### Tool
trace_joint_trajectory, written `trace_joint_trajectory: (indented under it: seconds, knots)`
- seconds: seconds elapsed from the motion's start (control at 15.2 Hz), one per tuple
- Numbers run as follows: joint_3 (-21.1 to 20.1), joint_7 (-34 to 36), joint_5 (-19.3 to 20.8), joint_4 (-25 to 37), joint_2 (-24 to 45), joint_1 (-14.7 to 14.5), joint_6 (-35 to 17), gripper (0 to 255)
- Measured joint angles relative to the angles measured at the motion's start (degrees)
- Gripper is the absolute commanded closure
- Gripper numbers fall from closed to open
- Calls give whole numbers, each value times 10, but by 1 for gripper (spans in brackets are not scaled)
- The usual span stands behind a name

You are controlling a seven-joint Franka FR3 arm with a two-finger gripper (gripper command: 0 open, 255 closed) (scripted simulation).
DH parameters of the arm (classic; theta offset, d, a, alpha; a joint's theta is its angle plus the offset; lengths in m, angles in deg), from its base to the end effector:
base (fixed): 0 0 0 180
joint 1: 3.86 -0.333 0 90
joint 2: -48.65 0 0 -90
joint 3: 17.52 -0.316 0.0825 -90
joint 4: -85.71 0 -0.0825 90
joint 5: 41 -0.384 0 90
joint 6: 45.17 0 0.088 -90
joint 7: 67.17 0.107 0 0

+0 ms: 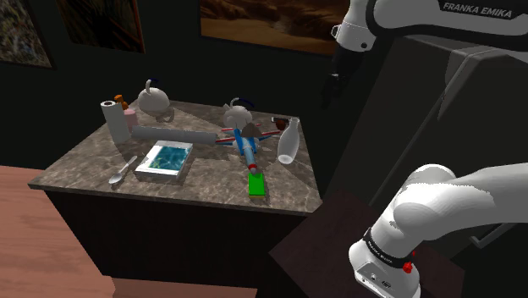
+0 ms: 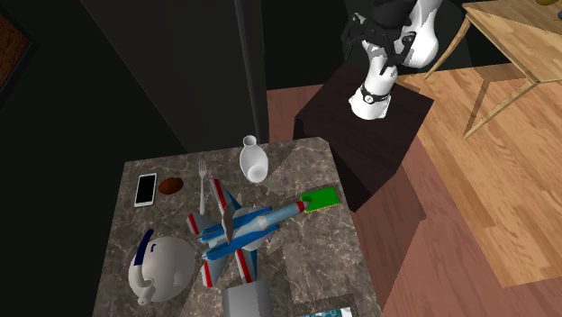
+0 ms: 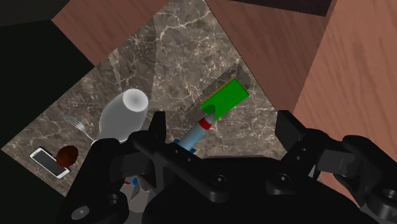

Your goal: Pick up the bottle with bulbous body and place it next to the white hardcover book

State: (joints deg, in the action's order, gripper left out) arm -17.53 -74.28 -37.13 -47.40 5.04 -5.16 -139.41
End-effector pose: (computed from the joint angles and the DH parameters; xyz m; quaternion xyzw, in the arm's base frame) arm 0.3216 0.0006 0.6054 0.9958 0.0744 0.0396 0.0359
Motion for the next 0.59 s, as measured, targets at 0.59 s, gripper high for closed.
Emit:
trace_joint_trajectory:
  seconds: [0.59]
  knots:
    - [65, -65, 20, -25, 82, 13, -115, 0]
